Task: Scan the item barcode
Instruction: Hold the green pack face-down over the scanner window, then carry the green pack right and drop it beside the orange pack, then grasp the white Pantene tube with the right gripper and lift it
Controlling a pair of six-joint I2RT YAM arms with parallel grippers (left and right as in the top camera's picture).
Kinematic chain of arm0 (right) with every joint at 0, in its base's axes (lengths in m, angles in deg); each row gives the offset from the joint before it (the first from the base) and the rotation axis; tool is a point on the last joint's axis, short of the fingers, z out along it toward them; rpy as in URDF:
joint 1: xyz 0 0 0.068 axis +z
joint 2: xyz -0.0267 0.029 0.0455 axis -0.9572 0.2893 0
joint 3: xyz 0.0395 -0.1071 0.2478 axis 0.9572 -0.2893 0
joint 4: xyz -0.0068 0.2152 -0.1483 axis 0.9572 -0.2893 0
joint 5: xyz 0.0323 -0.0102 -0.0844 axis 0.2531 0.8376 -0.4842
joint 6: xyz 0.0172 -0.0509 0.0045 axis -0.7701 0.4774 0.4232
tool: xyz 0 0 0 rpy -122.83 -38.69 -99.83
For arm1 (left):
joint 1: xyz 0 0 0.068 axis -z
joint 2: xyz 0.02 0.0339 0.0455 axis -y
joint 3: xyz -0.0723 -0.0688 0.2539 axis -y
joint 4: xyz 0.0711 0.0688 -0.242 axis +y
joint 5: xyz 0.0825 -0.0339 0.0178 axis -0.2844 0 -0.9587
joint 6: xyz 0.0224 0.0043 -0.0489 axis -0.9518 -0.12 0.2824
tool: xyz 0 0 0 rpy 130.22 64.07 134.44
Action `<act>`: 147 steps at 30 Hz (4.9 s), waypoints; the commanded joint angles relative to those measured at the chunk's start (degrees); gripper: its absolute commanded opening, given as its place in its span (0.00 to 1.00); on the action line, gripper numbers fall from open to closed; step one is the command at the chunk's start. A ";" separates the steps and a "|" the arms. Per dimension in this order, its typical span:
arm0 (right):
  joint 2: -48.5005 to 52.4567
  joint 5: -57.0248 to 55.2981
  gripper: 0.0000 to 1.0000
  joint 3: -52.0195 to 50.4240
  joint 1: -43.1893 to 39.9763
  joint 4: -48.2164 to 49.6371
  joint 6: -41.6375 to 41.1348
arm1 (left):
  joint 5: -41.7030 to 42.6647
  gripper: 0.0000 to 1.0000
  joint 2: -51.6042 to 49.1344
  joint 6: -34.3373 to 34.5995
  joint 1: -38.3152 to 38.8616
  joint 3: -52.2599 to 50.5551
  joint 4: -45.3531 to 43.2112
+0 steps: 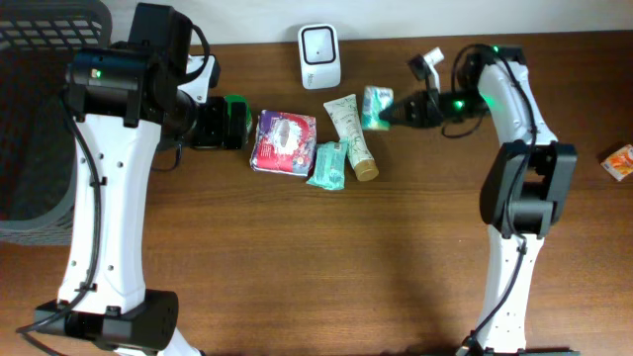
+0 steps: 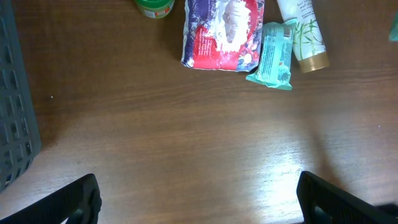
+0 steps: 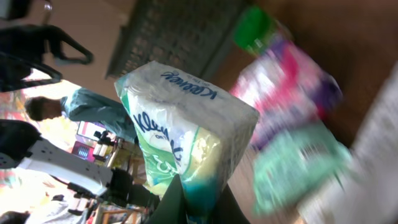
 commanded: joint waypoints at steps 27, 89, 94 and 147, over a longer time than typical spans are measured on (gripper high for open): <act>-0.09 4.81 0.04 7.67 8.83 28.50 -23.39 | 0.04 0.99 0.87 -0.90 -0.15 0.09 -0.04; -2.56 -96.48 0.04 12.50 -25.16 29.16 -78.79 | 0.04 0.99 0.87 -0.90 -0.15 0.09 -0.04; 1.07 -94.18 0.04 8.17 -29.53 36.20 -80.67 | 0.04 0.99 0.87 -0.90 -0.15 0.09 -0.04; -1.90 -47.01 0.04 -10.21 11.26 35.12 -57.13 | 0.04 0.99 0.87 -0.90 -0.15 0.09 -0.04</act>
